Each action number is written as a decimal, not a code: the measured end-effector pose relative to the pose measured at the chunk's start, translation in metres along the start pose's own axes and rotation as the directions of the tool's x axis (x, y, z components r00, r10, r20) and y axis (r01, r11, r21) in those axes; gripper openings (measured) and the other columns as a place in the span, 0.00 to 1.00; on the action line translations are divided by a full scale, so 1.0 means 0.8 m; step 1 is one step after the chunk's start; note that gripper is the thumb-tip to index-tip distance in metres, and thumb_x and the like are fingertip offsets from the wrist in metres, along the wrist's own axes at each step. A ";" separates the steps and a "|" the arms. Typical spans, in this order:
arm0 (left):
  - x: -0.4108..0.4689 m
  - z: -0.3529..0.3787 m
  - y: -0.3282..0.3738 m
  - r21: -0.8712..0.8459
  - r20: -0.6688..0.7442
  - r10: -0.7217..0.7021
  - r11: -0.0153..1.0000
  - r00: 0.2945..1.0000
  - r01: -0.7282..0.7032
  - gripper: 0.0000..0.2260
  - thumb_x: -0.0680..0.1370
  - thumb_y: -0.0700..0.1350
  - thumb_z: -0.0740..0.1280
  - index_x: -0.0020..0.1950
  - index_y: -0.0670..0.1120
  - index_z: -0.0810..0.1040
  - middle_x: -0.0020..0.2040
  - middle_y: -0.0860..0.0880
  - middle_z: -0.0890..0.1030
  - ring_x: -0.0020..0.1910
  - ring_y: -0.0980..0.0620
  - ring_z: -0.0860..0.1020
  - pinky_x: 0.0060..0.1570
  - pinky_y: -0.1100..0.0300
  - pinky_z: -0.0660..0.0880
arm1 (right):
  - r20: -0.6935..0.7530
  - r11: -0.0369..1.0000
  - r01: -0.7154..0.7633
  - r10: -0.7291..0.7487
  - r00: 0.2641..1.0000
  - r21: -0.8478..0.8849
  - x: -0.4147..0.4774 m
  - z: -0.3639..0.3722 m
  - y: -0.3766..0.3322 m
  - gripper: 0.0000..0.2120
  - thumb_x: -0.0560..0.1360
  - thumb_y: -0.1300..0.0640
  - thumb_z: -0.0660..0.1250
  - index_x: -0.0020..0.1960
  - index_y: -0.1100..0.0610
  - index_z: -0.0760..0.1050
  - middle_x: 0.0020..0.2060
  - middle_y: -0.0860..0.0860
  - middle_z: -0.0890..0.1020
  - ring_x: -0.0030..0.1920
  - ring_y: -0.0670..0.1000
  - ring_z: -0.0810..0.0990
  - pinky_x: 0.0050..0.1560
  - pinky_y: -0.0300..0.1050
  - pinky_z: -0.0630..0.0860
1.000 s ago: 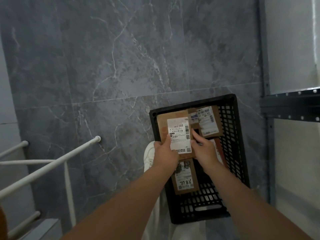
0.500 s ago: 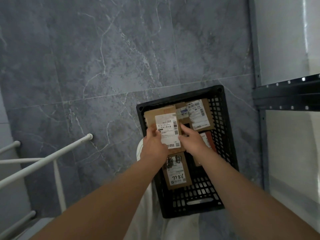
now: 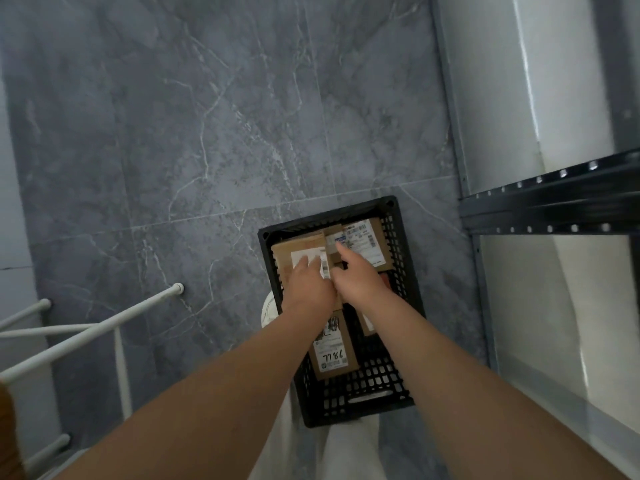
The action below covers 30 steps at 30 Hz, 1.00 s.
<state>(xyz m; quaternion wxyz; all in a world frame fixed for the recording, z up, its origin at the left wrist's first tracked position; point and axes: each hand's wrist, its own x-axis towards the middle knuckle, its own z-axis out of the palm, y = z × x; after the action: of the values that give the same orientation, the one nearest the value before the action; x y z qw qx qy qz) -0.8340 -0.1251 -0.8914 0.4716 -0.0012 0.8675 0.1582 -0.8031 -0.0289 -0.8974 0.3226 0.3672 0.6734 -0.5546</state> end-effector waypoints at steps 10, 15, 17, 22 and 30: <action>-0.156 -0.197 0.131 0.179 -0.141 0.328 0.936 0.934 -0.302 0.23 0.84 0.43 0.52 0.79 0.43 0.56 0.80 0.46 0.56 0.78 0.47 0.56 0.74 0.50 0.58 | -0.188 0.886 0.164 -0.267 0.945 -0.433 -0.198 -0.113 -0.196 0.28 0.83 0.55 0.55 0.80 0.52 0.50 0.78 0.53 0.58 0.76 0.54 0.58 0.74 0.53 0.60; -0.286 -0.372 0.251 0.274 -0.398 0.583 0.813 0.709 -0.514 0.23 0.84 0.46 0.51 0.80 0.49 0.54 0.79 0.49 0.58 0.79 0.51 0.53 0.76 0.52 0.54 | -0.357 0.758 0.303 -0.568 0.742 -0.578 -0.349 -0.203 -0.381 0.30 0.81 0.59 0.58 0.80 0.54 0.51 0.77 0.55 0.58 0.77 0.53 0.56 0.75 0.50 0.57; -0.341 -0.432 0.294 0.330 -0.509 0.646 0.757 0.569 -0.564 0.24 0.83 0.47 0.52 0.80 0.50 0.54 0.80 0.51 0.58 0.79 0.53 0.52 0.76 0.51 0.53 | -0.467 0.721 0.323 -0.660 0.588 -0.613 -0.413 -0.227 -0.442 0.31 0.79 0.61 0.60 0.79 0.56 0.53 0.77 0.56 0.60 0.76 0.53 0.58 0.75 0.49 0.57; -0.460 -0.539 0.387 0.504 -0.553 0.799 0.546 0.235 -0.669 0.26 0.83 0.48 0.52 0.80 0.53 0.50 0.80 0.52 0.53 0.79 0.56 0.49 0.76 0.54 0.50 | -0.631 0.670 0.256 -0.743 0.224 -0.697 -0.549 -0.269 -0.545 0.31 0.80 0.58 0.58 0.80 0.55 0.50 0.79 0.51 0.55 0.78 0.50 0.50 0.78 0.48 0.48; -0.627 -0.592 0.476 0.637 -0.512 0.856 0.316 -0.079 -0.703 0.26 0.82 0.55 0.41 0.80 0.52 0.38 0.81 0.52 0.41 0.79 0.53 0.40 0.78 0.47 0.45 | -0.720 0.719 0.034 -0.694 -0.020 -0.694 -0.746 -0.348 -0.599 0.32 0.82 0.51 0.55 0.80 0.50 0.40 0.80 0.49 0.47 0.79 0.50 0.44 0.78 0.53 0.42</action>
<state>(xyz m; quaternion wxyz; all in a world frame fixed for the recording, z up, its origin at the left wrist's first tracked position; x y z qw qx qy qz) -1.0005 0.0322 -0.1376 -0.1664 0.4693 0.8116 0.3055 -0.9074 0.1084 -0.1016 -0.2942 0.3361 0.8937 -0.0420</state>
